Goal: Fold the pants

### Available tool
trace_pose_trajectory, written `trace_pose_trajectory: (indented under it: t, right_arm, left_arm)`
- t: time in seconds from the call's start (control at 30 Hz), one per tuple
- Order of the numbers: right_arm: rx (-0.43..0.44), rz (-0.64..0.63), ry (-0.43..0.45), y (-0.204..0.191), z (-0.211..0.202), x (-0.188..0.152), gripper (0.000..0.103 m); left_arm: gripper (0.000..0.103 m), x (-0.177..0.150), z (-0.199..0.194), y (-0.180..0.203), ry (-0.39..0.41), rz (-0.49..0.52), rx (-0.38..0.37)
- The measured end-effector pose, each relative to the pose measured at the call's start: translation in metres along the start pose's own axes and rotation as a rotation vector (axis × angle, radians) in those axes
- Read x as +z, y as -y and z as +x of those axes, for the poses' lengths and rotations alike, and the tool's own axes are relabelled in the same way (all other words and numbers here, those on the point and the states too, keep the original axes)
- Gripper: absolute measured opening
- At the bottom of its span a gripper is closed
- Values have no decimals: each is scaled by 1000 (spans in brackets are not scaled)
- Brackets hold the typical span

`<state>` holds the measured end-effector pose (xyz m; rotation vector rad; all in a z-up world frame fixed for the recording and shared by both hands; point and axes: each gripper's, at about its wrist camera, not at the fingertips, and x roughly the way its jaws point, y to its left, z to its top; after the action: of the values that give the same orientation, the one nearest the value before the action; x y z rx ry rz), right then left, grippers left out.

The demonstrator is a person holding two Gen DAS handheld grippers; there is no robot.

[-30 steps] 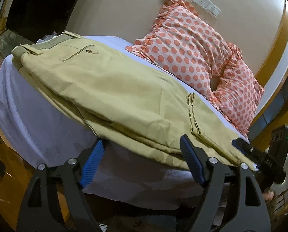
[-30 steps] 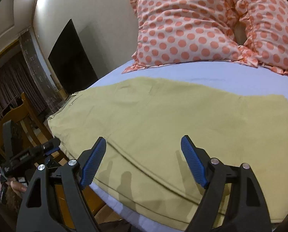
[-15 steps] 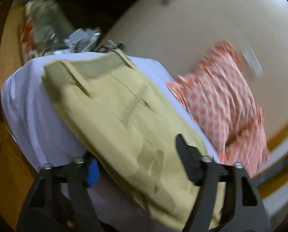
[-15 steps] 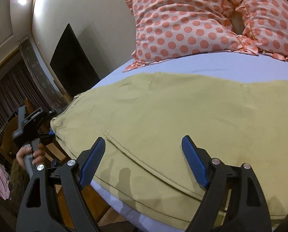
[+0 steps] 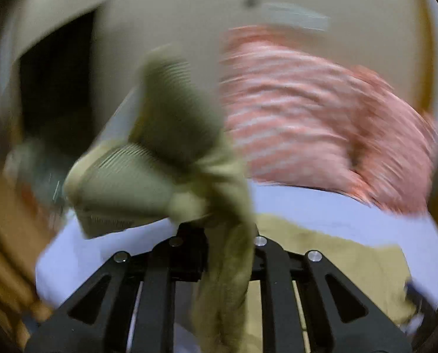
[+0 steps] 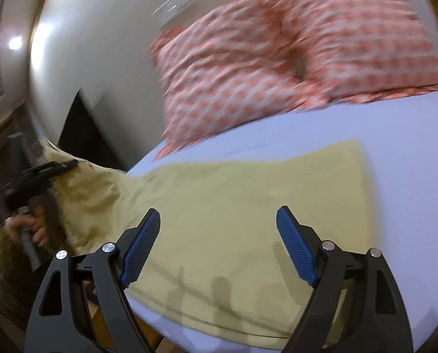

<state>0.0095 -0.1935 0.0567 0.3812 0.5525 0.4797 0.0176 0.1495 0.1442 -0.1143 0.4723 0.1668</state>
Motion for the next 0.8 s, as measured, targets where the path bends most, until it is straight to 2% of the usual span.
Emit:
trace_pose_trajectory:
  t: [0.1, 0.17, 0.23, 0.33, 0.43, 0.47, 0.53, 0.6, 0.67, 0.73, 0.8]
  right_arm:
    - [-98, 64, 97, 30, -33, 10, 83]
    - [-164, 109, 159, 50, -57, 14, 83]
    - [-204, 139, 184, 64, -69, 16, 83]
    - [-218, 189, 167, 83, -77, 19, 83]
    - [-161, 231, 81, 94, -60, 26, 83]
    - [-145, 235, 54, 96, -55, 27, 83]
    - [-107, 234, -54, 99, -27, 32, 83]
    - [-112, 235, -149, 102, -3, 34, 82]
    - [-128, 226, -210, 104, 13, 33, 80]
    - [-144, 178, -223, 99, 23, 36, 79]
    - [-154, 140, -236, 94, 28, 36, 79]
  left_arm:
    - [17, -12, -15, 113, 50, 301, -203]
    - [18, -37, -16, 162, 28, 432, -307]
    - [17, -75, -11, 204, -41, 554, -413]
    - [20, -132, 10, 239, -199, 679, -476]
    - [25, -162, -2, 244, -109, 789, -383]
    - [25, -161, -6, 244, -101, 792, -375]
    - [25, -156, -19, 237, -98, 772, -402]
    - [29, -144, -30, 216, -124, 709, -475]
    - [48, -130, -32, 197, -156, 619, -533]
    - [63, -114, -30, 177, -193, 511, -587]
    - [70, -104, -25, 153, -228, 422, -634]
